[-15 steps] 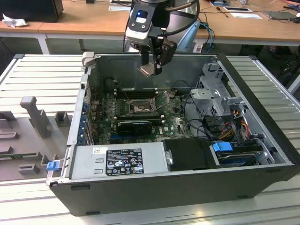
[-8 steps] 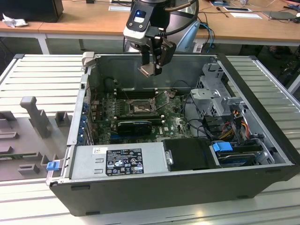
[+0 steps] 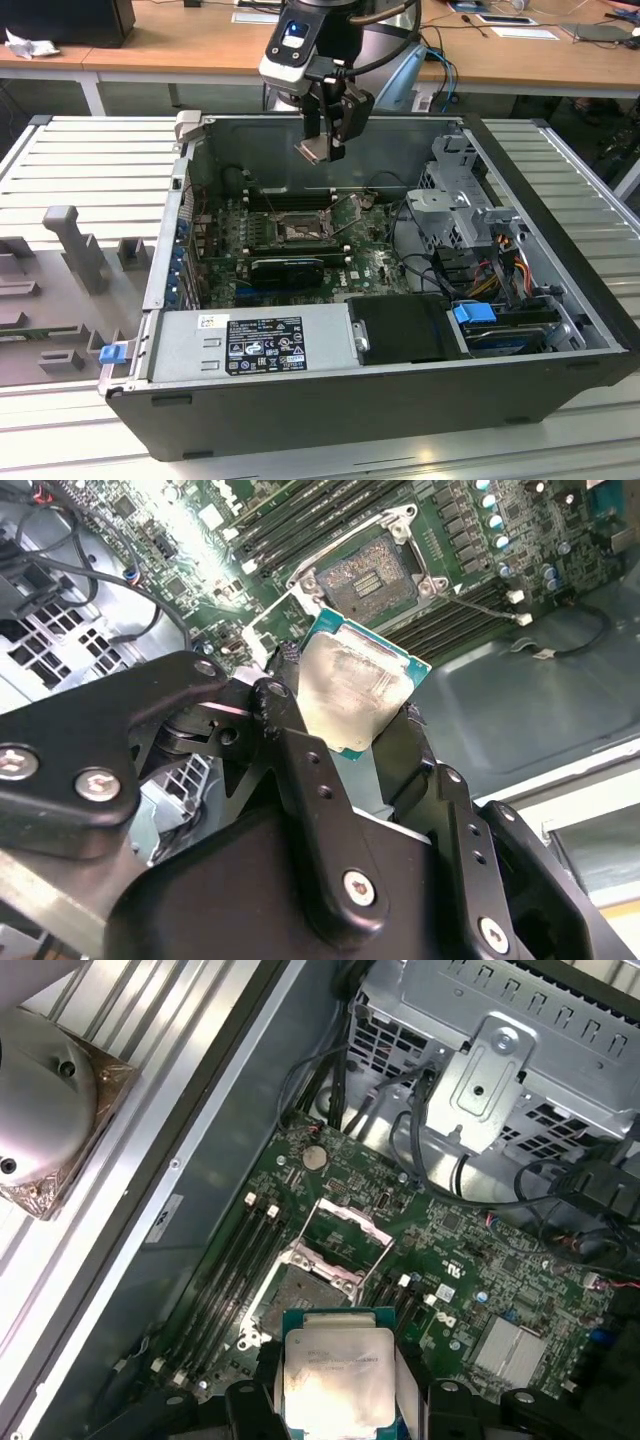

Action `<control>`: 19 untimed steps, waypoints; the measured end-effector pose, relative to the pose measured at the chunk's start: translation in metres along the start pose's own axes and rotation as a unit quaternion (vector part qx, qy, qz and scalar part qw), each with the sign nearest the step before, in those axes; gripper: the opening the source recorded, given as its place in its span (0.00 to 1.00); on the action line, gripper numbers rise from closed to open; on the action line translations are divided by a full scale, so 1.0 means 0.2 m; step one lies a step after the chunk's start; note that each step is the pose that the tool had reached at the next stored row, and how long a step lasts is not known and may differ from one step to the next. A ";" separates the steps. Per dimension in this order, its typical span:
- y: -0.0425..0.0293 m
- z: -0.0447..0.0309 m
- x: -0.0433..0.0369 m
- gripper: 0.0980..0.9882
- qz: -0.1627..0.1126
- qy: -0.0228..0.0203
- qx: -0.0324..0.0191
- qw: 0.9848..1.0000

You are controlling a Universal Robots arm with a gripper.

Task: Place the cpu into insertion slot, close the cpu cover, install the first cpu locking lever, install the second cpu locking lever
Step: 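Place the cpu into insertion slot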

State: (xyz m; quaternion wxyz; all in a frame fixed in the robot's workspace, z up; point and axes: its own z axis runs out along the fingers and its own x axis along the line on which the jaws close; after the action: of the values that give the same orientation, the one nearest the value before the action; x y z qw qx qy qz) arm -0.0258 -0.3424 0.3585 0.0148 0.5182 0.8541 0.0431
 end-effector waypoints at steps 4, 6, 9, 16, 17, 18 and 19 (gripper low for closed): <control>0.000 0.001 0.000 0.49 0.022 -0.002 0.000 1.000; 0.000 0.002 0.000 0.49 0.044 -0.004 -0.001 0.999; 0.000 0.004 0.000 0.49 0.072 -0.006 -0.001 0.997; -0.003 0.034 -0.001 0.49 0.080 -0.007 -0.001 0.997; -0.003 0.034 -0.001 0.49 0.081 -0.007 -0.001 0.997; -0.003 0.035 -0.001 0.49 0.082 -0.007 -0.002 0.997; -0.003 0.035 -0.001 0.49 0.084 -0.008 -0.002 0.996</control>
State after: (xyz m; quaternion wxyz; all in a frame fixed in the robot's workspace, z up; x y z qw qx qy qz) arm -0.0258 -0.3424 0.3514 0.0184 0.5884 0.8073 0.0417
